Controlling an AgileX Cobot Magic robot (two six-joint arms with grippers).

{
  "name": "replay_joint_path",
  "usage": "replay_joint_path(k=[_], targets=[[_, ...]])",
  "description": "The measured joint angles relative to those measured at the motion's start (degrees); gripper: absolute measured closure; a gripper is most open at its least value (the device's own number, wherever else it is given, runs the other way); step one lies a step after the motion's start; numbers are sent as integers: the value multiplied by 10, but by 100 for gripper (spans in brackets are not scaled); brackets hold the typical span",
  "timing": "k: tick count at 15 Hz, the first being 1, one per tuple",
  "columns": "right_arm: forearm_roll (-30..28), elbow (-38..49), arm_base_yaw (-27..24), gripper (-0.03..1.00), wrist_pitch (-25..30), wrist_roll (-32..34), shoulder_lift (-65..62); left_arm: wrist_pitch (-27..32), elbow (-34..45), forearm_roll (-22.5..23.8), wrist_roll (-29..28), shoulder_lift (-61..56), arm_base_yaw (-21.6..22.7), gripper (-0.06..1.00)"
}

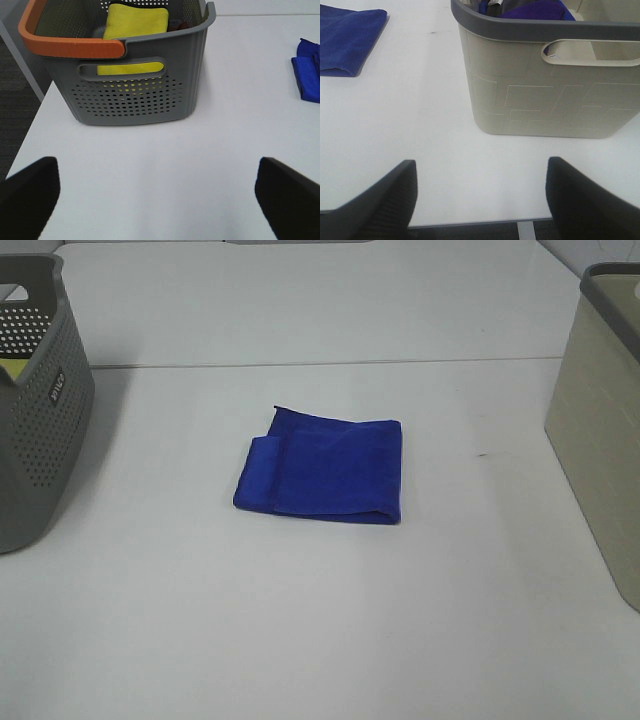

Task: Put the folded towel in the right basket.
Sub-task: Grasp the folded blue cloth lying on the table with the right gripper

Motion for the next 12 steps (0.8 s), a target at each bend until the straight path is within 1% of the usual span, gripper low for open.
replay_joint_path(k=[12], targets=[[0,0,0,26,0,0,0,0,0,0,0,0,0,-5]])
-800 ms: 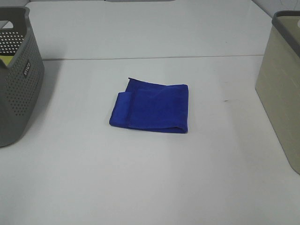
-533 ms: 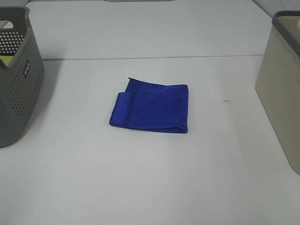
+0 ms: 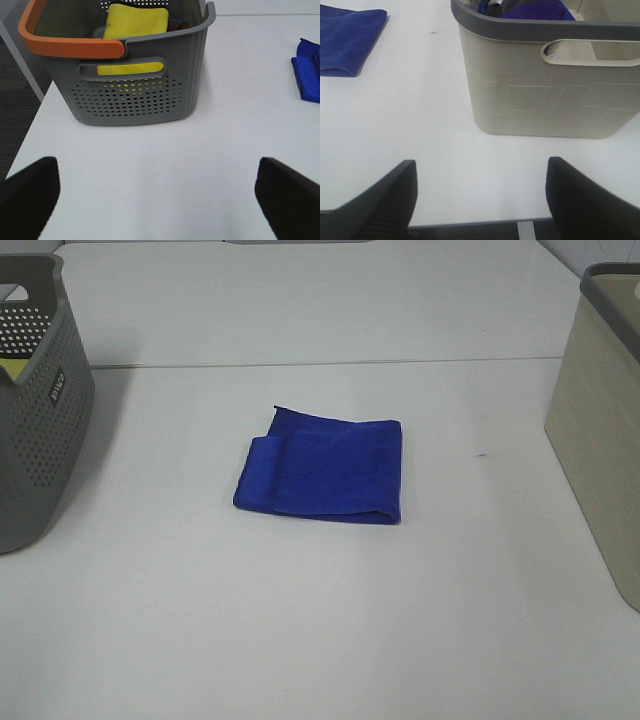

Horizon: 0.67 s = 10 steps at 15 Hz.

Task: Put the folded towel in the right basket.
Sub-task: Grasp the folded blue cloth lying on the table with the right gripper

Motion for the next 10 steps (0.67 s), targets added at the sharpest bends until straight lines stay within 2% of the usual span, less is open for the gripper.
replay_joint_path(k=[6,10], targets=[[0,0,0,26,0,0,0,0,0,0,0,0,0,-5],[0,0,0,18,-1,0,0,0,0,0,0,0,0,-5]])
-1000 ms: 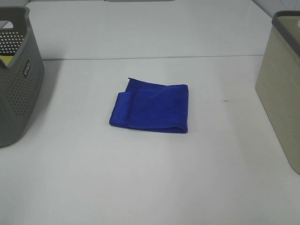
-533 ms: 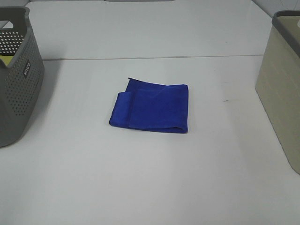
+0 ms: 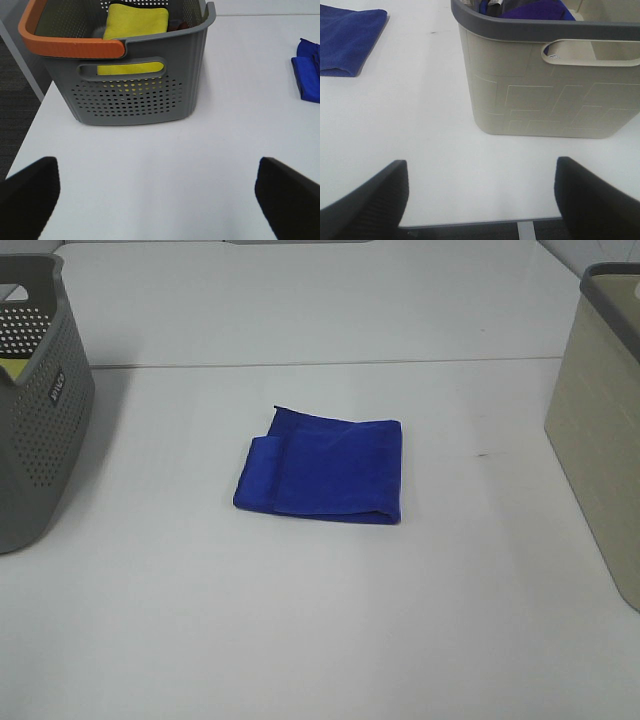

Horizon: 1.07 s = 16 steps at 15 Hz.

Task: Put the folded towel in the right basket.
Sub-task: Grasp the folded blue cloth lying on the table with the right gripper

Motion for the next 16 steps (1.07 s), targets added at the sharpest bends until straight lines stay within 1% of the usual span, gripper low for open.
replay_joint_path(k=[3,16], targets=[[0,0,0,16,0,0,0,0,0,0,0,0,0,-5],[0,0,0,16,0,0,0,0,0,0,0,0,0,-5]])
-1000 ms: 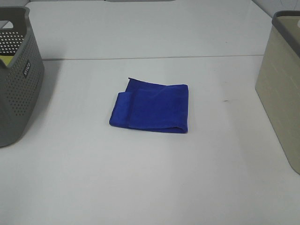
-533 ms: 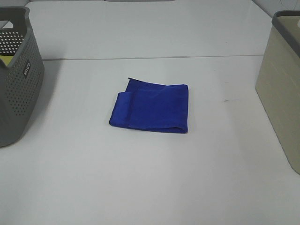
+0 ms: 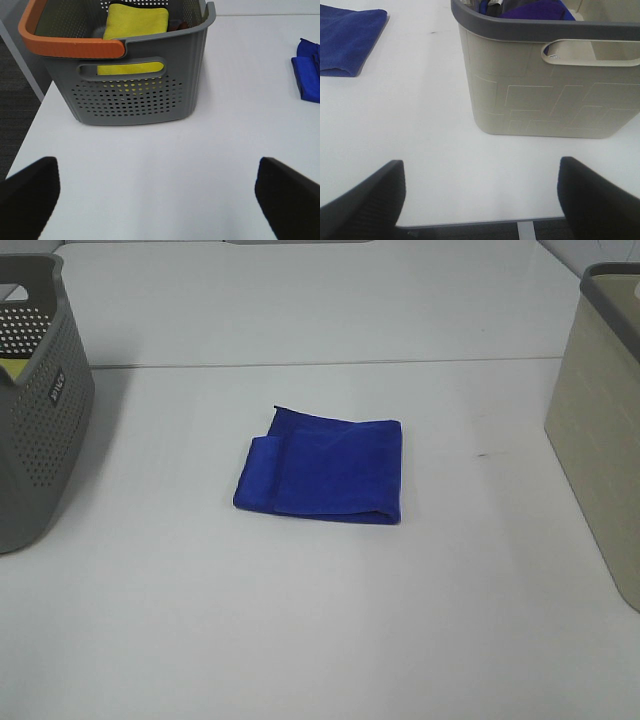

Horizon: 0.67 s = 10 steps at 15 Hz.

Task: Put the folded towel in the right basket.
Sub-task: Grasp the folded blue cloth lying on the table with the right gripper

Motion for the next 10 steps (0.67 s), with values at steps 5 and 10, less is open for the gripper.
replay_joint_path(k=[5,10], targets=[[2,0,0,16,0,0,0,0,0,0,0,0,0,-5],[39,-8,0,16,-23,1,0,0,0,0,0,0,0,-5]])
